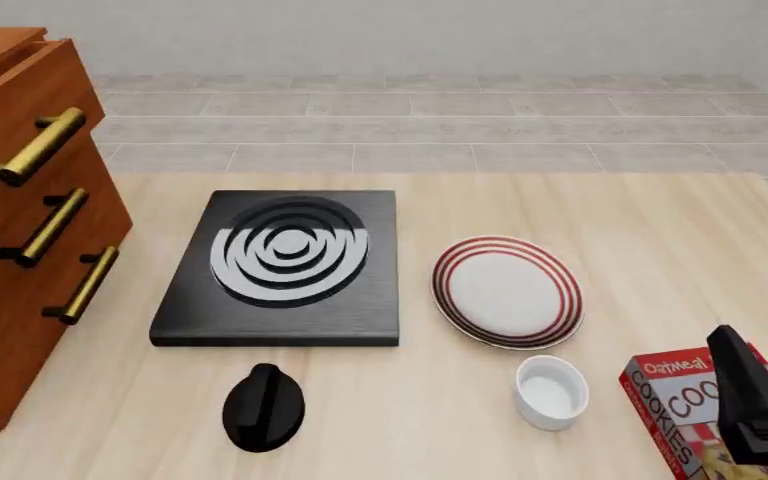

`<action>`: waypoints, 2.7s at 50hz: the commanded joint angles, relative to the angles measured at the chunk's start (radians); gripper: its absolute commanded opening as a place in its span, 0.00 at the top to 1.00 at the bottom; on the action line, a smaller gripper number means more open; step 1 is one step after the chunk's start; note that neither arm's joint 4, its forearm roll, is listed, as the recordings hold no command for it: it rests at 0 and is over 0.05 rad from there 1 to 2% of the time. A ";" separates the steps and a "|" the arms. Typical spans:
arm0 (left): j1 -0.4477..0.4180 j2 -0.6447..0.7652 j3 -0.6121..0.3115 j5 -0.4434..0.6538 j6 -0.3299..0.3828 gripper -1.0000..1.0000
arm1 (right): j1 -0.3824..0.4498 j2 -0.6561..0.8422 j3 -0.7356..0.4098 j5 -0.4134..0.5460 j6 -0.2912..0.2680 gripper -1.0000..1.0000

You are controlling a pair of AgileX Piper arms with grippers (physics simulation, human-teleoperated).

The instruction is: Pick the akita bowl in the top layer of the wooden cabinet and place it on the plate.

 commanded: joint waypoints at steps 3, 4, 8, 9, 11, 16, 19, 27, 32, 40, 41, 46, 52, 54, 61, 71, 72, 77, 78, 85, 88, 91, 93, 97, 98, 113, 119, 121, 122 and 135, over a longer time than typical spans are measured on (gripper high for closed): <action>0.028 -0.005 0.029 -0.010 0.005 0.00 | 0.001 0.005 0.000 -0.004 -0.002 0.00; 0.027 -0.005 0.032 -0.009 0.001 0.00 | 0.002 0.012 0.001 -0.010 -0.003 0.00; 0.036 -0.011 0.047 -0.014 0.004 0.00 | 0.005 0.036 0.001 -0.033 -0.006 0.00; 0.036 -0.010 0.048 -0.014 0.001 0.00 | 0.005 0.040 0.001 -0.037 -0.007 0.00; 0.039 -0.012 0.054 -0.016 0.001 0.00 | 0.005 0.048 0.001 -0.045 -0.008 0.00; 0.037 -0.014 0.065 -0.019 -0.008 0.00 | 0.006 0.058 0.000 -0.054 -0.011 0.00; 0.035 -0.016 0.082 -0.023 -0.015 0.00 | 0.006 0.067 0.000 -0.062 -0.012 0.00; 0.044 -0.013 0.100 -0.031 -0.018 0.00 | 0.008 0.077 0.000 -0.069 -0.016 0.00; 0.055 -0.011 0.108 -0.040 -0.015 0.00 | 0.008 0.079 0.000 -0.071 -0.017 0.00; 0.068 -0.015 0.125 -0.047 -0.009 0.00 | 0.010 0.062 0.000 -0.052 -0.019 0.00; 0.069 -0.015 0.126 -0.048 -0.010 0.00 | 0.010 0.058 0.000 -0.048 -0.018 0.00; 0.077 -0.018 0.138 -0.053 -0.006 0.00 | 0.011 0.053 0.000 -0.042 -0.019 0.00; 0.080 -0.023 0.158 -0.057 -0.008 0.00 | 0.011 0.052 0.000 -0.041 -0.018 0.00; 0.082 -0.021 0.161 -0.059 -0.008 0.00 | 0.010 0.050 0.000 -0.040 -0.017 0.00; 0.075 -0.018 0.182 -0.061 -0.026 0.00 | 0.010 0.051 0.000 -0.041 -0.016 0.00; 0.058 -0.016 0.194 -0.053 -0.057 0.00 | 0.009 0.048 0.000 -0.038 -0.014 0.00; 0.057 -0.017 0.196 -0.052 -0.061 0.00 | 0.009 0.046 0.000 -0.037 -0.014 0.00; 0.038 -0.015 0.193 -0.044 -0.085 0.00 | 0.008 0.041 0.000 -0.033 -0.013 0.00; 0.034 -0.014 0.190 -0.042 -0.089 0.00 | 0.008 0.040 0.000 -0.032 -0.013 0.00; -0.006 -0.006 0.170 -0.029 -0.112 0.00 | 0.007 0.042 0.001 -0.034 -0.012 0.00; -0.020 0.001 0.158 -0.023 -0.121 0.00 | 0.006 0.040 0.001 -0.032 -0.011 0.00; -0.029 0.007 0.147 -0.018 -0.128 0.00 | 0.005 0.033 0.000 -0.025 -0.011 0.00; -0.035 0.011 0.143 -0.018 -0.131 0.00 | 0.005 0.038 0.000 -0.029 -0.010 0.00; -0.049 0.017 0.140 -0.017 -0.141 0.00 | 0.004 0.037 0.000 -0.030 -0.009 0.00; -0.049 0.017 0.140 -0.017 -0.141 0.00 | 0.004 0.037 0.000 -0.030 -0.009 0.00; -0.125 0.055 0.103 -0.016 -0.162 0.00 | -0.001 0.052 0.001 -0.047 -0.006 0.00; -0.146 0.067 0.098 -0.021 -0.164 0.00 | -0.003 0.034 0.001 -0.030 -0.004 0.00; -0.151 0.070 0.098 -0.023 -0.163 0.00 | -0.002 0.026 0.001 -0.021 -0.002 0.00; -0.152 0.071 0.098 -0.023 -0.165 0.00 | -0.002 0.025 0.001 -0.020 -0.002 0.00; -0.195 0.098 0.058 -0.008 -0.182 0.00 | -0.003 0.030 0.001 -0.026 0.001 0.00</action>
